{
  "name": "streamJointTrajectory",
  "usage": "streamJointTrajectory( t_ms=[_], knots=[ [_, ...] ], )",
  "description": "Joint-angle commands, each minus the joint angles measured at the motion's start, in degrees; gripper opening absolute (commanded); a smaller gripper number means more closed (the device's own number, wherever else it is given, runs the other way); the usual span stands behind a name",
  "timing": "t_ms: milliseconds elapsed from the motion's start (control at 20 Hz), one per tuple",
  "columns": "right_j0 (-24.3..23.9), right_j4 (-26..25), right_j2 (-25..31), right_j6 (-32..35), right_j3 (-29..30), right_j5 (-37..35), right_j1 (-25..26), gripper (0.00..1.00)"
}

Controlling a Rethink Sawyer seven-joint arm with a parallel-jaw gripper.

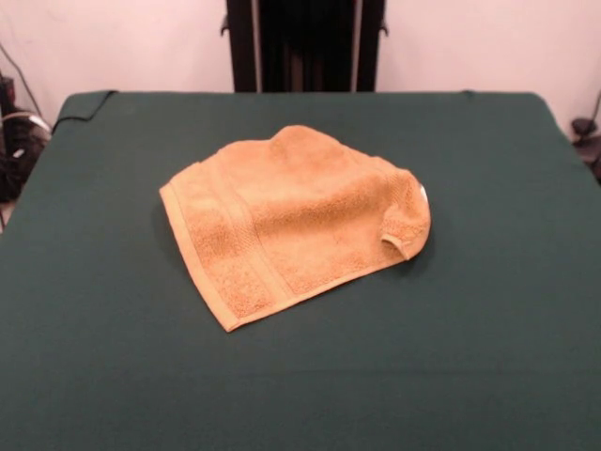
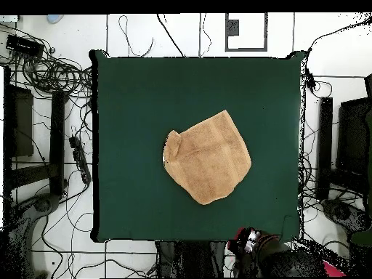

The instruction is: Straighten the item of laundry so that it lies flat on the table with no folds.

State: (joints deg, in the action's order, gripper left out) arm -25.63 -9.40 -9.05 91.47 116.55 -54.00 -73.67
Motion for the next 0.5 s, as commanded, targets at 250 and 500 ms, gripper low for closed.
streamJointTrajectory(
  t_ms=[250, 500],
  knots=[
    [4.39, 0.14, 8.85, 6.33, -2.73, 7.46, 17.33, 1.00],
    [5.31, 0.67, 9.29, 7.27, -6.19, 8.22, 21.92, 1.00]
  ],
)
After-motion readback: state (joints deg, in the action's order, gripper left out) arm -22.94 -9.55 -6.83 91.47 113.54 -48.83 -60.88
